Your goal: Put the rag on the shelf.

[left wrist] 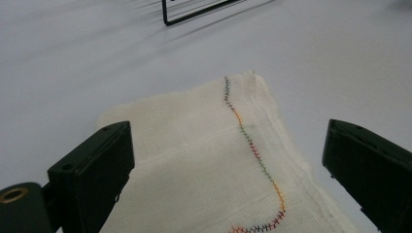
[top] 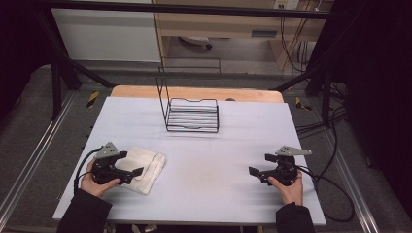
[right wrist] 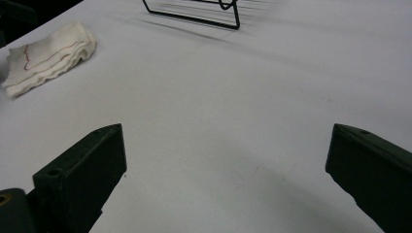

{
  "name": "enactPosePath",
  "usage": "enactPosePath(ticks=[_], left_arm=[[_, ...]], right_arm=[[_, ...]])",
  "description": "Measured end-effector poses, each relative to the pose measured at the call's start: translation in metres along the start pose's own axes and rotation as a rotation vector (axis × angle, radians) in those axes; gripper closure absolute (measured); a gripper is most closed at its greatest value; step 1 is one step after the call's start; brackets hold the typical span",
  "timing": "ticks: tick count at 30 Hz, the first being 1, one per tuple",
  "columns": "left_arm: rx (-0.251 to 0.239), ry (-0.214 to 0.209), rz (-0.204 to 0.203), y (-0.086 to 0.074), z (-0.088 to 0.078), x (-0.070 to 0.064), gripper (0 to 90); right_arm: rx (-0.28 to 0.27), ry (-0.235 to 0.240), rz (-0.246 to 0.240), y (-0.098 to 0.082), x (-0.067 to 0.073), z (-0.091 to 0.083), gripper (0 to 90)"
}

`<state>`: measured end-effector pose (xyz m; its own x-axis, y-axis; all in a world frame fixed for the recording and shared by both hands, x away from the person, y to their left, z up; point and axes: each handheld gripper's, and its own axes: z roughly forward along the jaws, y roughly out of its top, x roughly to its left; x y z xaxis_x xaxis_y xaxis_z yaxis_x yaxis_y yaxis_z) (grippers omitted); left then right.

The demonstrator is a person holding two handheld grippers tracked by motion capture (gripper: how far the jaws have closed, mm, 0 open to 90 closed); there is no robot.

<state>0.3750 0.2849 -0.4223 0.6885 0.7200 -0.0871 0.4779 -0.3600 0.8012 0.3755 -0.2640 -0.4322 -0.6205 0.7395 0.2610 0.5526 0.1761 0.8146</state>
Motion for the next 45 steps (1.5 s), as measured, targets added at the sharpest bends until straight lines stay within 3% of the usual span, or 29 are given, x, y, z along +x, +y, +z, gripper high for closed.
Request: enactPosePath(ticks=[14,22,28,32,38,45], left_arm=[[0.004,0.015,-0.008,0.002,-0.001,-0.001,5.7],[0.008,0.026,-0.010,0.010,0.002,-0.010,13.3],[0.047,0.030,-0.010,0.023,0.018,-0.023,19.5],[0.085,0.037,0.010,0.034,0.034,-0.033,24.5],[0.119,0.051,0.010,0.045,0.058,-0.039,34.6],[0.176,0.091,0.019,0.048,0.082,-0.036,44.1]], right_arm=[[0.003,-0.015,0.007,0.001,0.002,0.001,1.9],[0.012,-0.022,0.008,0.001,0.005,0.004,1.9],[0.007,-0.026,0.006,0.001,0.005,0.004,1.9],[0.010,-0.029,0.007,0.001,0.005,0.004,1.9],[0.011,-0.030,0.000,0.001,0.005,0.005,1.9],[0.015,-0.032,-0.003,0.001,0.005,0.004,1.8]])
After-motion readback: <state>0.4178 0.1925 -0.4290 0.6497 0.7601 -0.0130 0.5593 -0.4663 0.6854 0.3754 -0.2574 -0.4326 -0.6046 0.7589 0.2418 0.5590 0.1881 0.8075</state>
